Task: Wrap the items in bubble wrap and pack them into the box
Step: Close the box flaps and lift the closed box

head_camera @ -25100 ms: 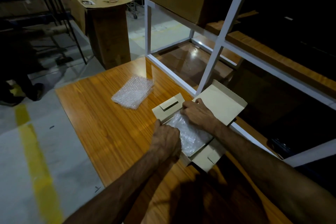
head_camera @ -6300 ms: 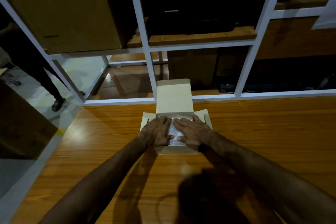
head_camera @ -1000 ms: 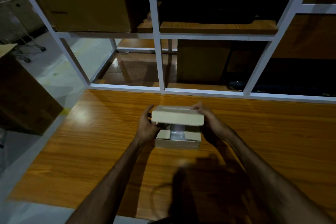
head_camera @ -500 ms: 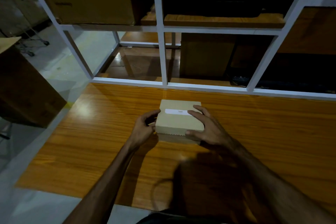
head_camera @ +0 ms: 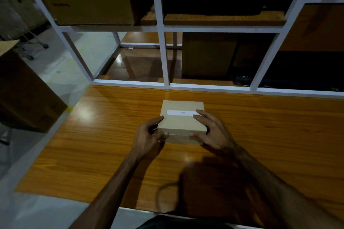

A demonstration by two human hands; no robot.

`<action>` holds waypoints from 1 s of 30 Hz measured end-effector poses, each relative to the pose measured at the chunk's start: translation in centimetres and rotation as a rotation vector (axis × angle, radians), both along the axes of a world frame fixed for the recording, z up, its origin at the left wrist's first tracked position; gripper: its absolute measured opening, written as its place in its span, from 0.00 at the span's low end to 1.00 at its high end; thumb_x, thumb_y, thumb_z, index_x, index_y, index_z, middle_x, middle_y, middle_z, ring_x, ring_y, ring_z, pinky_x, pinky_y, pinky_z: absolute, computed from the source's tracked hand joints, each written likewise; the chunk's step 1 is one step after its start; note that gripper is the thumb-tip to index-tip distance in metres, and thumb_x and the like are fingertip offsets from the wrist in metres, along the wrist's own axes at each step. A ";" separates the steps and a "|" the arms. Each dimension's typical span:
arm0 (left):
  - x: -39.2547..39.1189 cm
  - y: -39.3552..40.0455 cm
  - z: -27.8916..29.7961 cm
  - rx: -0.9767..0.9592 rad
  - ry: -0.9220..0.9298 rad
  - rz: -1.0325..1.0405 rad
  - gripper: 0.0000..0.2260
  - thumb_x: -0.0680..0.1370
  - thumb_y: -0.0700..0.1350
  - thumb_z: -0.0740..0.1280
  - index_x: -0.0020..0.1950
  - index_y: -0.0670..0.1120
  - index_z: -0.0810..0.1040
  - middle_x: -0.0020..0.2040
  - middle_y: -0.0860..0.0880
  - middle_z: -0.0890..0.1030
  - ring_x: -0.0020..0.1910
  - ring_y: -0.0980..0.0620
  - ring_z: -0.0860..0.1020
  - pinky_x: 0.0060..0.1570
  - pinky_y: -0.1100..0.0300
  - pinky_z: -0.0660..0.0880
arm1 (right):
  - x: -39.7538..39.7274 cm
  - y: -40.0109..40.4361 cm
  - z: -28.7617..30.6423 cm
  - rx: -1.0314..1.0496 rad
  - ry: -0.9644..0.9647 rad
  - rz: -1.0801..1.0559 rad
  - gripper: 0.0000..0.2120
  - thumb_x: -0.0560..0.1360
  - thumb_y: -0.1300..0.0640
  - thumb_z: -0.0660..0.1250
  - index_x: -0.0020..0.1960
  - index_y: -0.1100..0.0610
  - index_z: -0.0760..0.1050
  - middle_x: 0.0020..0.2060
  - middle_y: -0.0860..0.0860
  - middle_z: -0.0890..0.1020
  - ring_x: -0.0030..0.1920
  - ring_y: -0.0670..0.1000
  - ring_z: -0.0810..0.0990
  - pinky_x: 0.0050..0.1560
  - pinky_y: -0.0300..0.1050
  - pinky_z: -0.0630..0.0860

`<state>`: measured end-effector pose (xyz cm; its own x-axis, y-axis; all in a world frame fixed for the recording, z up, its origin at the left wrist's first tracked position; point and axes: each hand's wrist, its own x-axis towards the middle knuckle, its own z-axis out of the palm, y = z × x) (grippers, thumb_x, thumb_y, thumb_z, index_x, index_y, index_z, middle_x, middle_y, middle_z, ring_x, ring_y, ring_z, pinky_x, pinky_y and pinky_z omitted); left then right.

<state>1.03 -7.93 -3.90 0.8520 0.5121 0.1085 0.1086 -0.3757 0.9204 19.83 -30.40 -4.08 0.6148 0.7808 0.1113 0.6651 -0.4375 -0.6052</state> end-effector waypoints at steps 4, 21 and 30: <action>0.1 0.1 -0.6 0.112 -0.002 0.046 0.25 0.76 0.41 0.78 0.73 0.45 0.78 0.79 0.47 0.68 0.74 0.46 0.73 0.61 0.48 0.83 | -0.4 -0.6 -0.3 0.046 0.009 -0.013 0.39 0.74 0.26 0.64 0.78 0.46 0.69 0.80 0.42 0.64 0.78 0.48 0.63 0.73 0.63 0.71; 0.0 -0.6 -2.1 0.598 -0.139 0.006 0.13 0.81 0.45 0.69 0.64 0.42 0.83 0.65 0.44 0.81 0.66 0.46 0.76 0.58 0.44 0.80 | -2.2 -1.9 -2.4 0.216 -0.056 -0.012 0.22 0.82 0.46 0.67 0.73 0.52 0.75 0.76 0.47 0.70 0.69 0.47 0.75 0.61 0.48 0.82; -0.1 -1.4 -1.6 0.763 -0.106 -0.028 0.15 0.78 0.44 0.63 0.58 0.41 0.85 0.59 0.44 0.84 0.62 0.43 0.76 0.54 0.48 0.79 | -2.3 -2.0 -2.8 0.220 -0.148 0.009 0.18 0.82 0.49 0.66 0.68 0.56 0.81 0.71 0.52 0.76 0.66 0.51 0.78 0.55 0.52 0.84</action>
<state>0.89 -9.35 -5.54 0.8289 0.2408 0.5050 0.0151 -0.9119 0.4101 17.52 -32.41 -6.87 0.5726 0.7328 0.3676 0.7567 -0.3000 -0.5808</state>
